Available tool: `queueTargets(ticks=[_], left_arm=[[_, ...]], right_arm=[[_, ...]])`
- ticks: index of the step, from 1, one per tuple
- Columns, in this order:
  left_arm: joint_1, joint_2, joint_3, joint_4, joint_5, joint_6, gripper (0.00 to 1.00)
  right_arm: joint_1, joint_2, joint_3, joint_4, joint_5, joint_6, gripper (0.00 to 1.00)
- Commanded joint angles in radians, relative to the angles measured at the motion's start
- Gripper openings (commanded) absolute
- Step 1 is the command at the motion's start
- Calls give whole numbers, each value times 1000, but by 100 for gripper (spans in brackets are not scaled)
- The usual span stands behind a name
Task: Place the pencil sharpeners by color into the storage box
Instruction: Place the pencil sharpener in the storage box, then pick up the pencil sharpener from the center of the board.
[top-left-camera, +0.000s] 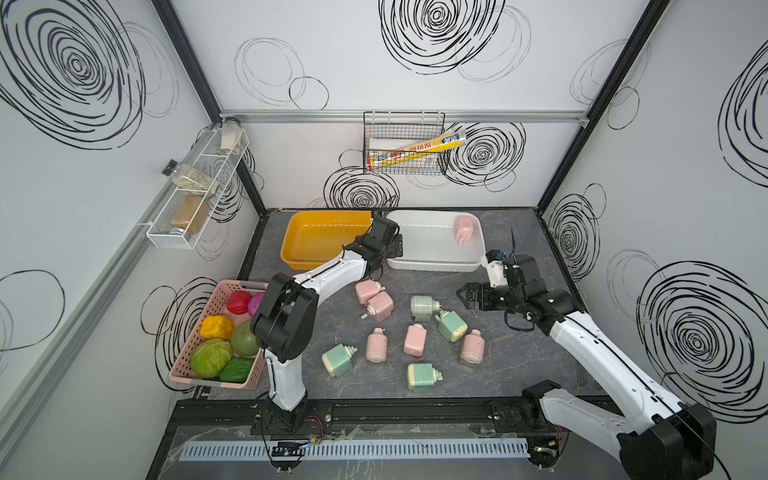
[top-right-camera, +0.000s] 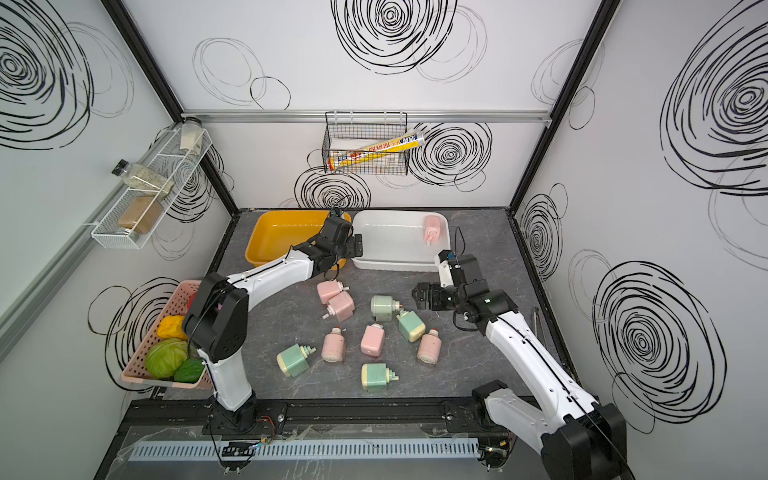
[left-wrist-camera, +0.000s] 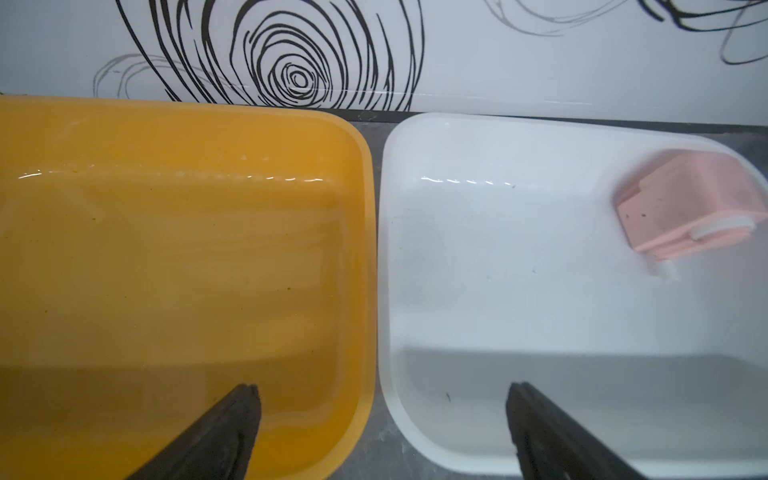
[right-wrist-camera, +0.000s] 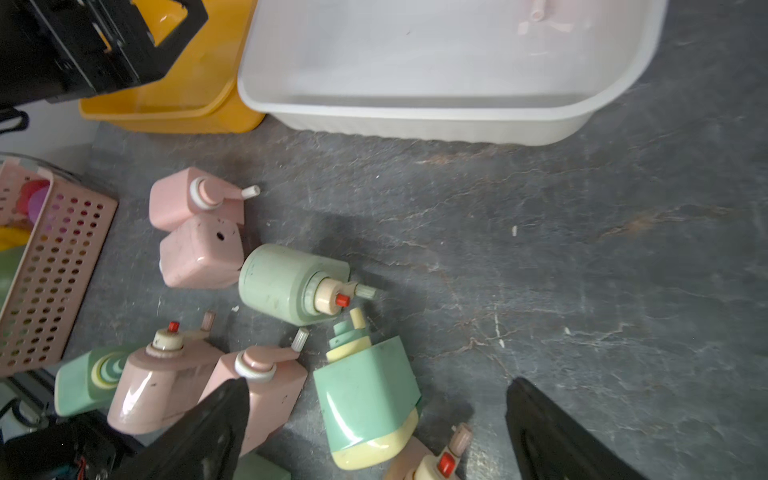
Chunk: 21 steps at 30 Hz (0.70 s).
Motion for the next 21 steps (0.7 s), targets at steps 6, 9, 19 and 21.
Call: queueTargets(ticks=[6, 9, 19, 21], left_arm=[[-199, -380, -302, -31, -83, -95, 99], [-264, -492, -387, -85, -121, -144, 99], [-595, -690, -478, -322, -220, -258, 100], [-639, -709, -504, -291, -212, -284, 99]], right_arm=[[123, 52, 11, 0, 14, -59, 100], [121, 57, 9, 14, 56, -50, 100], [106, 53, 6, 49, 122, -33, 100], [103, 52, 3, 53, 131, -25, 100]])
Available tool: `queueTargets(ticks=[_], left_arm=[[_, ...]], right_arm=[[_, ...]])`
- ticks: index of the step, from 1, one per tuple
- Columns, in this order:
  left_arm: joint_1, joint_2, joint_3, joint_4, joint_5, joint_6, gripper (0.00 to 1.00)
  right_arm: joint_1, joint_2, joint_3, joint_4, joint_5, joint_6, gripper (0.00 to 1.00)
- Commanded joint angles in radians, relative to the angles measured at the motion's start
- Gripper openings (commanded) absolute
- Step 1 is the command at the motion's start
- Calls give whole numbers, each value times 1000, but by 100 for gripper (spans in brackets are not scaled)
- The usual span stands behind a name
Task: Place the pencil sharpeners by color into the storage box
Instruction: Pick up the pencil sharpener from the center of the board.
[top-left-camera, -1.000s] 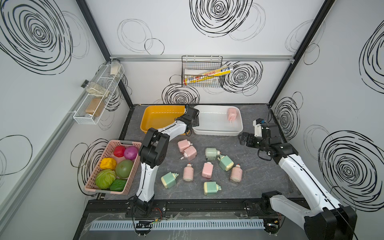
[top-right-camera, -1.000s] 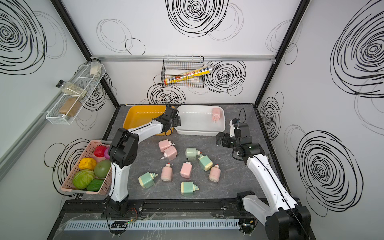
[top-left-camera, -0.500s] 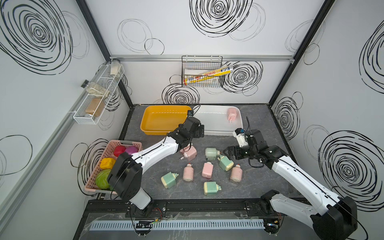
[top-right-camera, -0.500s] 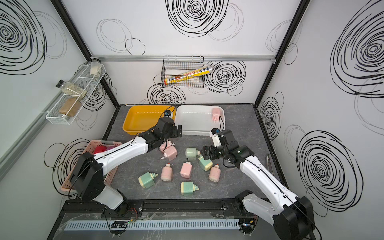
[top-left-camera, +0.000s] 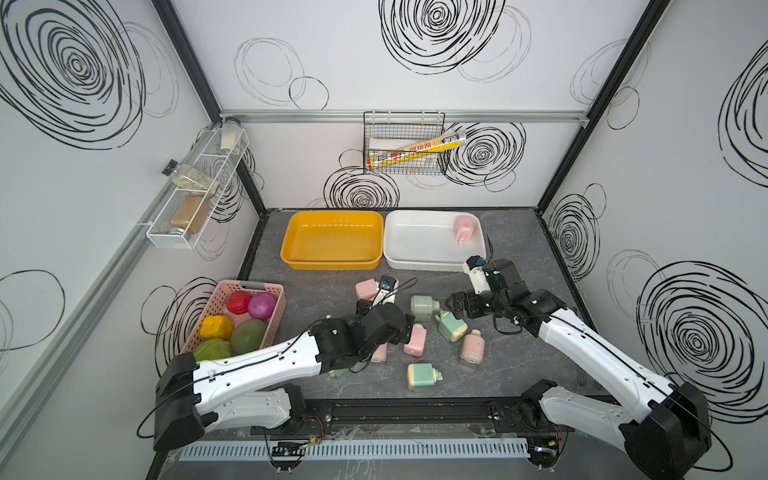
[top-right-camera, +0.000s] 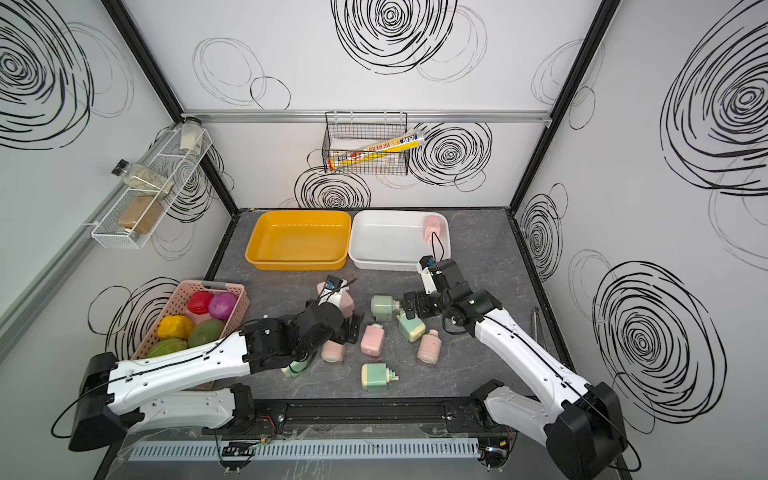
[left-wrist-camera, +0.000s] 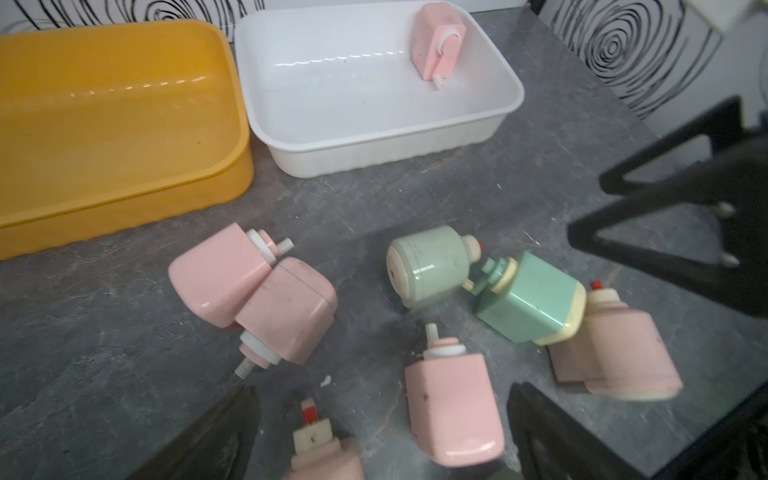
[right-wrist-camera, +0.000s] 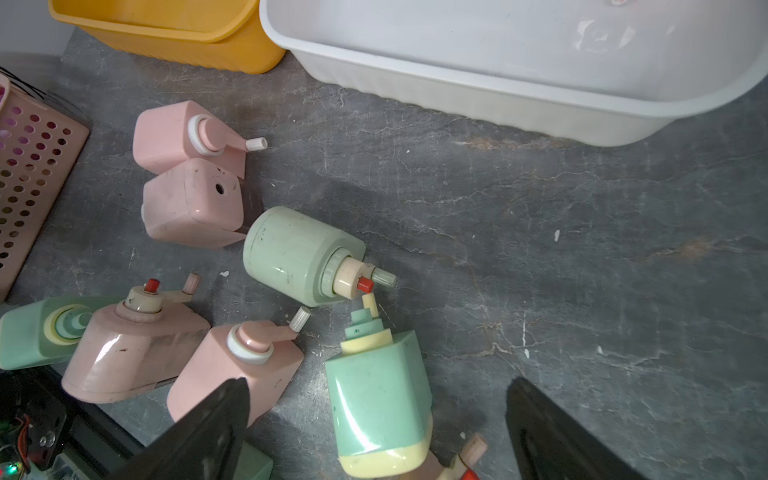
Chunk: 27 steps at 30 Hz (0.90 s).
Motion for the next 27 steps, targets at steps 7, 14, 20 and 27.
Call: queueTargets(ticks=[7, 14, 20, 27], left_arm=[[-110, 2, -119, 104, -6, -97, 91], [-160, 63, -186, 220, 19, -96, 89], [-171, 153, -176, 243, 34, -115, 90], [-175, 242, -124, 222, 24, -138, 86]], right_arm=[[-9, -18, 21, 10, 54, 18, 100], [-7, -16, 19, 14, 66, 27, 100], [-8, -15, 17, 20, 64, 34, 100], [-7, -16, 14, 20, 64, 37, 100]])
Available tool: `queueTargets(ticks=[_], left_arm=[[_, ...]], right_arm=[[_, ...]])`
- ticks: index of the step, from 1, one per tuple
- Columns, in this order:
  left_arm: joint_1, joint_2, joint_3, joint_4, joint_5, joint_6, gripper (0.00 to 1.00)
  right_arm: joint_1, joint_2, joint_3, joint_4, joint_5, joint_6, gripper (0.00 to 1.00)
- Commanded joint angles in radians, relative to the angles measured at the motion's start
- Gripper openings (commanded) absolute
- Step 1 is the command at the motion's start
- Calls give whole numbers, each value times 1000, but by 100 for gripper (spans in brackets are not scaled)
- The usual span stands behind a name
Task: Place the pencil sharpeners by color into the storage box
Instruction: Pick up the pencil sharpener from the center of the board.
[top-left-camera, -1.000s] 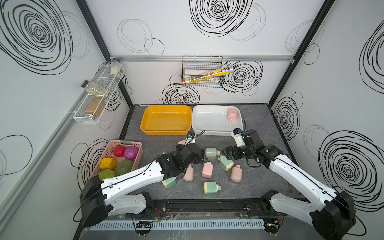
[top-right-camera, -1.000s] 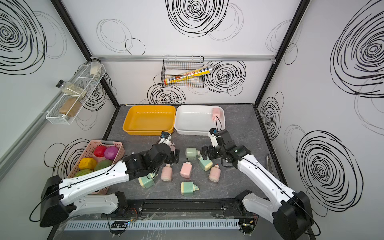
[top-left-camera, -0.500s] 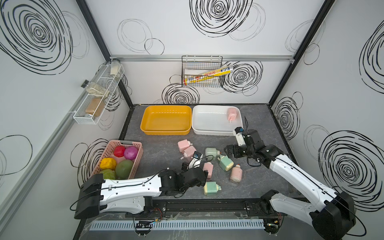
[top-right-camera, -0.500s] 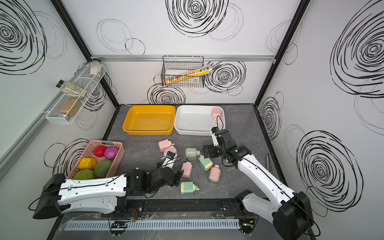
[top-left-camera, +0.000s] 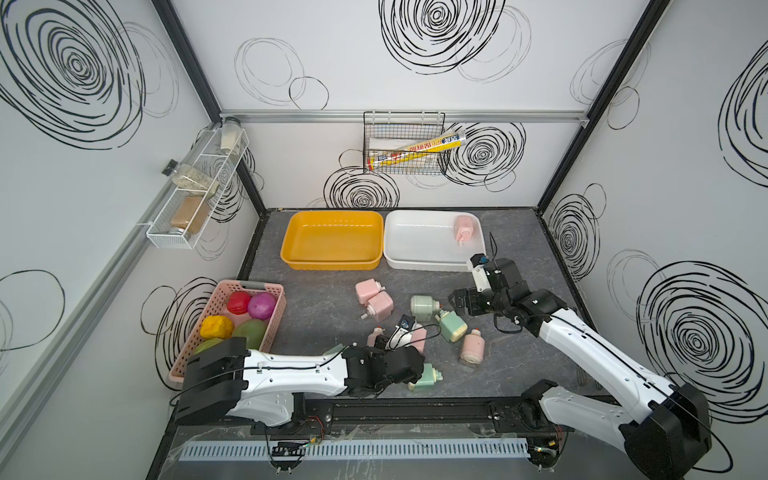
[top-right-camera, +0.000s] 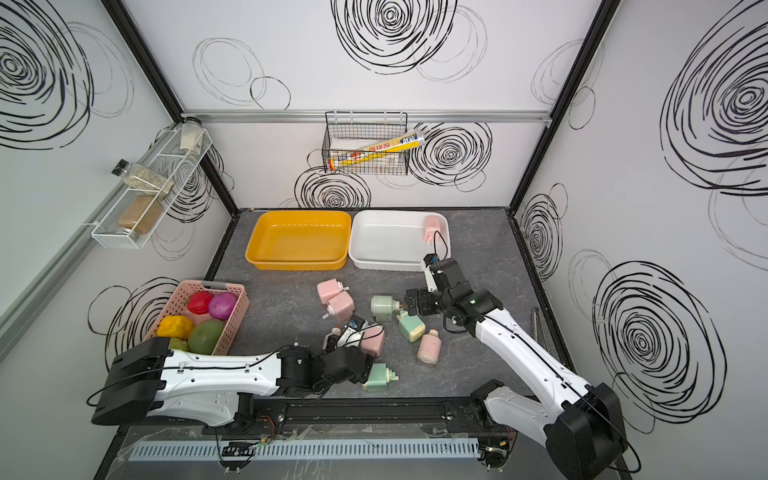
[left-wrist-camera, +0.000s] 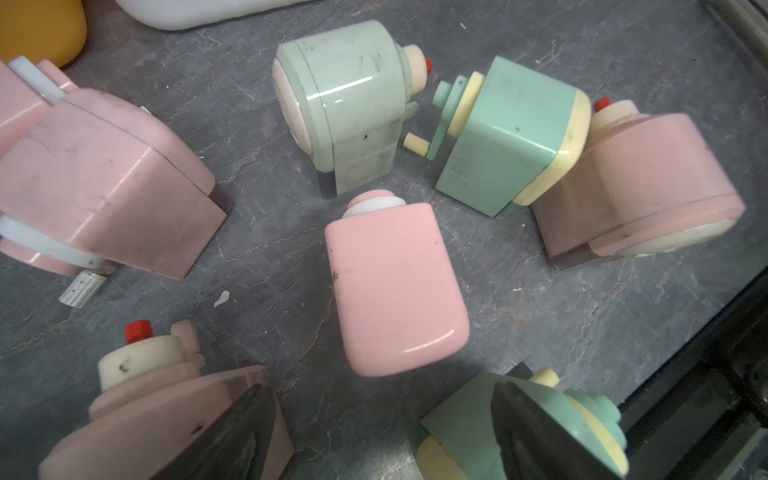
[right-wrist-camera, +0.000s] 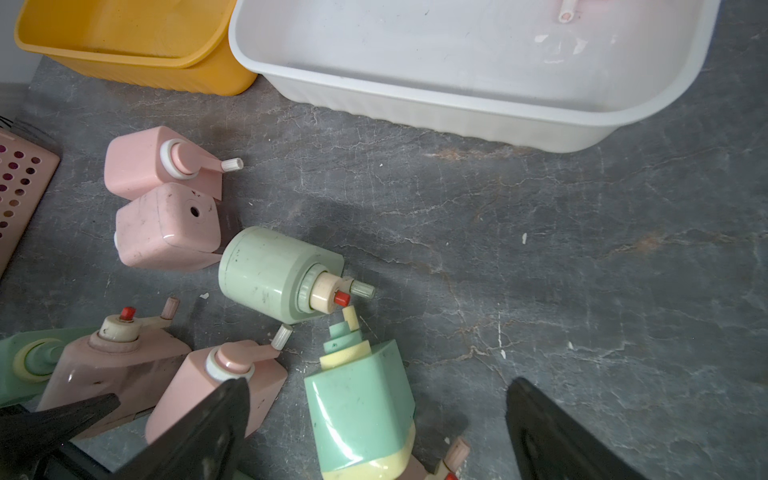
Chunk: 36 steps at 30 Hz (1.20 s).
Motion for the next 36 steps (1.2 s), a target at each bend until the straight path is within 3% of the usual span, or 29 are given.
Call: queueTargets(ticks=[1, 13, 36], left_arm=[[-7, 38, 48, 16, -3, -24, 85], [15, 137, 86, 26, 3, -43, 80], [55, 164, 92, 57, -15, -34, 65]], right_arm=[[-2, -14, 10, 14, 10, 10, 100], [-2, -21, -5, 21, 8, 17, 100], [-3, -26, -15, 26, 10, 25, 100]])
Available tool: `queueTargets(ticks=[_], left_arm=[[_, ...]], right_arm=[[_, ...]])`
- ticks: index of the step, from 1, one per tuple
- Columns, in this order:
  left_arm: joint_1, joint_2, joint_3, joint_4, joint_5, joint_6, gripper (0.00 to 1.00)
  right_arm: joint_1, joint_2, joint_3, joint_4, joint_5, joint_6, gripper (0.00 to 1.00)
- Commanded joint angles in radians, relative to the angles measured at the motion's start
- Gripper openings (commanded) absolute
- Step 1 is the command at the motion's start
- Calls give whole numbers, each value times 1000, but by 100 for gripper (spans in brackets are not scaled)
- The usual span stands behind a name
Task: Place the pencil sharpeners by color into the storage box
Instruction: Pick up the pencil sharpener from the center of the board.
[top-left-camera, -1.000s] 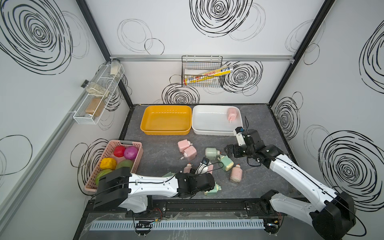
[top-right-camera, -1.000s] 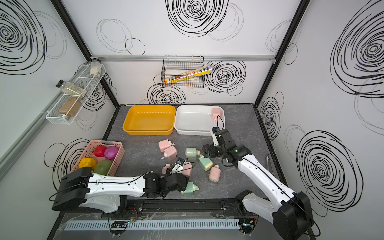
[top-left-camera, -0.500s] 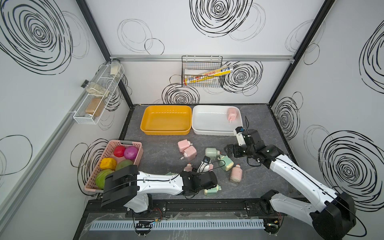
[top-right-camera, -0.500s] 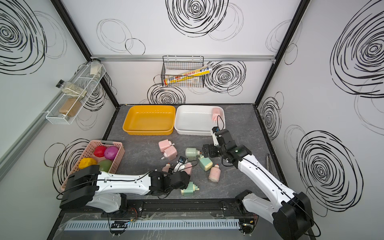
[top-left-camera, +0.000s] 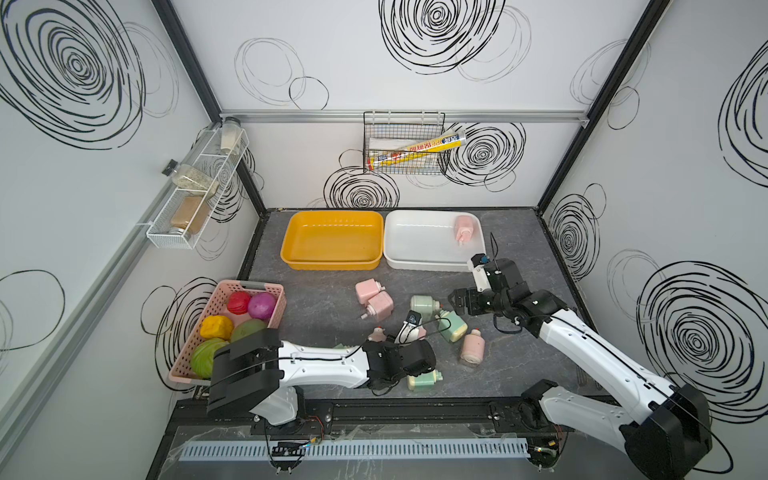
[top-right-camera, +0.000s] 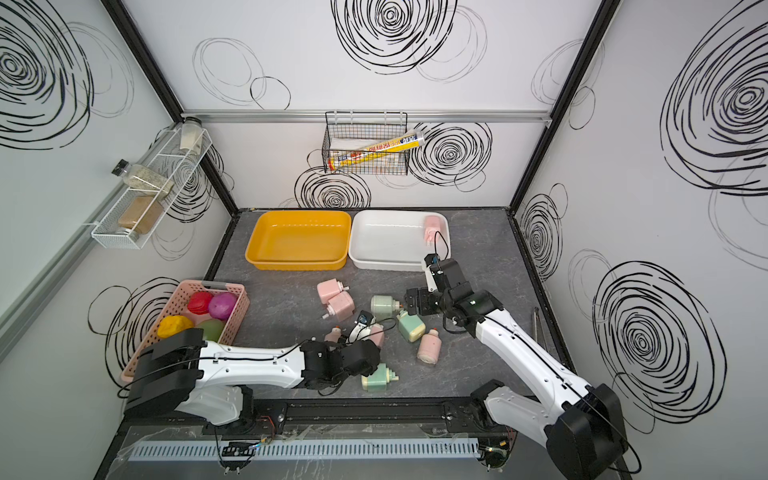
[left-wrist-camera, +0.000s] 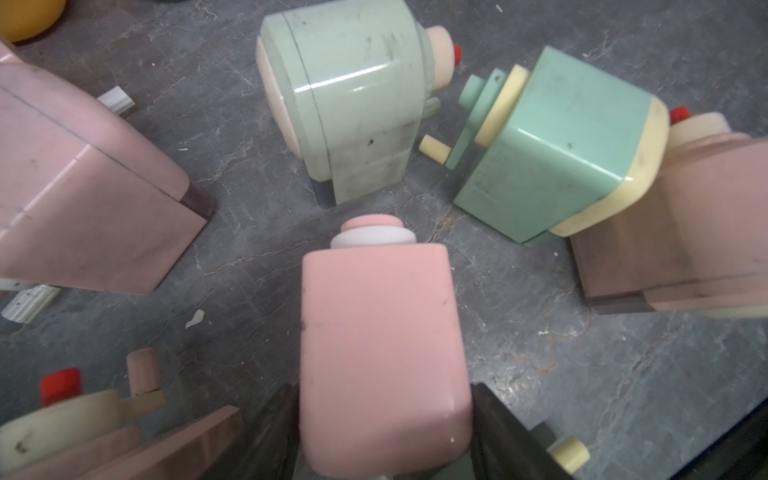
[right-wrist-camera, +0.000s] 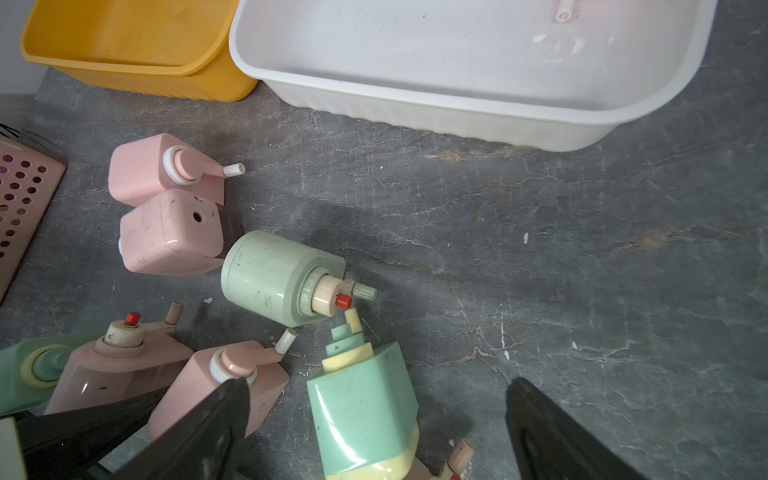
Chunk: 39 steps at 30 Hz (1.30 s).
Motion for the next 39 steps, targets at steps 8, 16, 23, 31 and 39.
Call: queueTargets(ticks=[8, 16, 23, 31, 39], left_arm=[[14, 4, 15, 21, -29, 24, 54], [85, -98, -58, 133, 98, 316, 24], [301, -216, -75, 141, 417, 647, 0], [392, -234, -4, 136, 616, 885, 0], [441, -235, 124, -69, 797, 1098, 0]], right_arm=[[-2, -24, -6, 8, 11, -3, 100], [-2, -59, 3, 26, -60, -89, 100], [4, -92, 34, 17, -124, -175, 100], [16, -192, 8, 66, -211, -257, 100], [22, -229, 22, 19, -276, -342, 100]])
